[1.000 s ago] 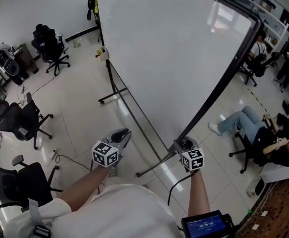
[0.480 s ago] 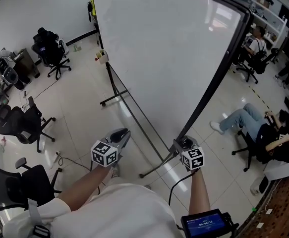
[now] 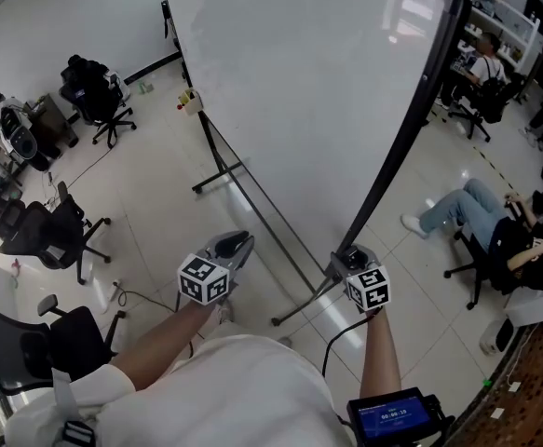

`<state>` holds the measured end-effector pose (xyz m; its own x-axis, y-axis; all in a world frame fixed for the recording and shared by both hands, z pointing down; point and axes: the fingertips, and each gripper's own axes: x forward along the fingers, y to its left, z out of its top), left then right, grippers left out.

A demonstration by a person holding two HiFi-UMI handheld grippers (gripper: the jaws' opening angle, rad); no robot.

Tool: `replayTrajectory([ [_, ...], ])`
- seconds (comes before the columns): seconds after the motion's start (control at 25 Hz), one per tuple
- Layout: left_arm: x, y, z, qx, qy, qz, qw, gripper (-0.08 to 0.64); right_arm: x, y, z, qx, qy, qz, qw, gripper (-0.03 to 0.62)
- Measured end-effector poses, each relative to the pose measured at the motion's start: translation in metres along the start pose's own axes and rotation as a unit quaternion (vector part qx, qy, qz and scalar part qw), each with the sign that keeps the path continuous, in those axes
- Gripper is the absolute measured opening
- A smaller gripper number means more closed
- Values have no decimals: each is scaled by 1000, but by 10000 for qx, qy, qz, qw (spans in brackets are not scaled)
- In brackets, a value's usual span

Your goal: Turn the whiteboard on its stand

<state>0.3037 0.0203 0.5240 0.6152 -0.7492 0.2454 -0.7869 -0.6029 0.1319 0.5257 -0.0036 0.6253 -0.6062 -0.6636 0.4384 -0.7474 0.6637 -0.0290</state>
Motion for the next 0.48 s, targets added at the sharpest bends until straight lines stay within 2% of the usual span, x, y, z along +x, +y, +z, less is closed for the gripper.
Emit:
replayTrajectory([
  [0.48, 13, -15, -10, -30, 110, -259, 9996, 66, -39, -14, -16, 5, 123, -26, 9999, 186],
])
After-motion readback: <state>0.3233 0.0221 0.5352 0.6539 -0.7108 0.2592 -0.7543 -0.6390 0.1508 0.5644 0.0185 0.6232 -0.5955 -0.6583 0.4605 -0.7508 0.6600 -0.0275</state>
